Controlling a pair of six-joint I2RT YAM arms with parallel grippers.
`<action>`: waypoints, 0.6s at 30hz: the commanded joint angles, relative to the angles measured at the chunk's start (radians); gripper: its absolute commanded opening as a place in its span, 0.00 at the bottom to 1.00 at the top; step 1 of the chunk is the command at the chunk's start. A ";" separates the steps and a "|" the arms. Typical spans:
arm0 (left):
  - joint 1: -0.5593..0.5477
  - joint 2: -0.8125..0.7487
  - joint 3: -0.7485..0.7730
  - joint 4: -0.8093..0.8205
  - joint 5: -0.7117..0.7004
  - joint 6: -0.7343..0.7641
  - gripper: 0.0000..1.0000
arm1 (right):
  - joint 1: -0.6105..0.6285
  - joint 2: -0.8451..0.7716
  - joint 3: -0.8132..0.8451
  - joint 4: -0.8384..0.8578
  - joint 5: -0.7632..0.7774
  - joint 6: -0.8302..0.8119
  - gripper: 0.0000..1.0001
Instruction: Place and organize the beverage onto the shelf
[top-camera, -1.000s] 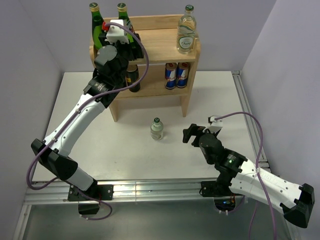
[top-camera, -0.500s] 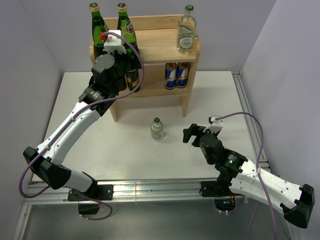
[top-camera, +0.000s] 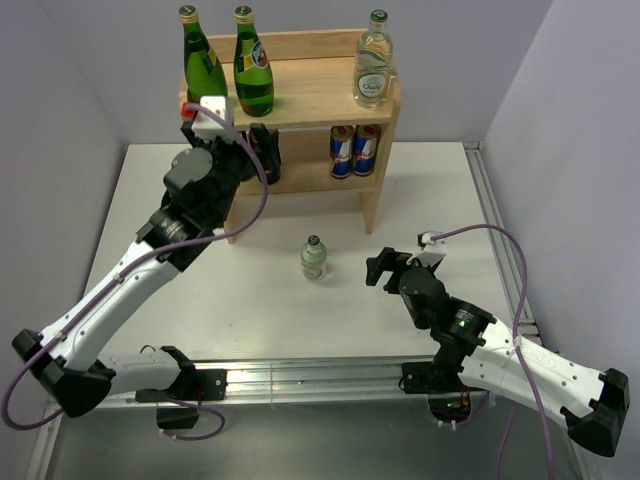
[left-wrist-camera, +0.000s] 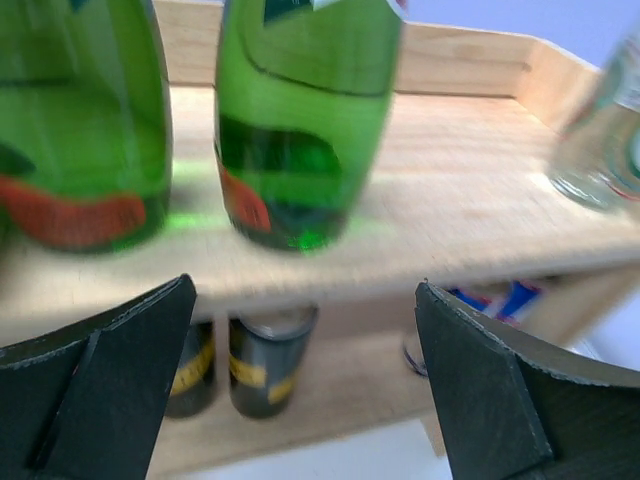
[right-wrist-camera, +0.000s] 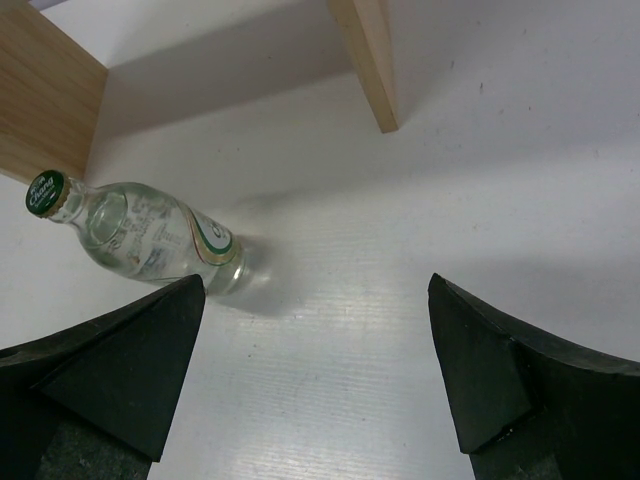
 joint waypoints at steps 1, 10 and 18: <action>-0.067 -0.083 -0.120 -0.051 -0.036 -0.071 0.99 | -0.004 -0.010 -0.008 0.004 0.013 0.010 1.00; -0.339 -0.295 -0.455 -0.088 -0.131 -0.221 0.99 | -0.005 -0.009 -0.008 -0.002 0.000 0.015 1.00; -0.377 -0.280 -0.715 0.111 -0.083 -0.324 0.99 | -0.004 -0.012 -0.005 -0.008 -0.004 0.026 1.00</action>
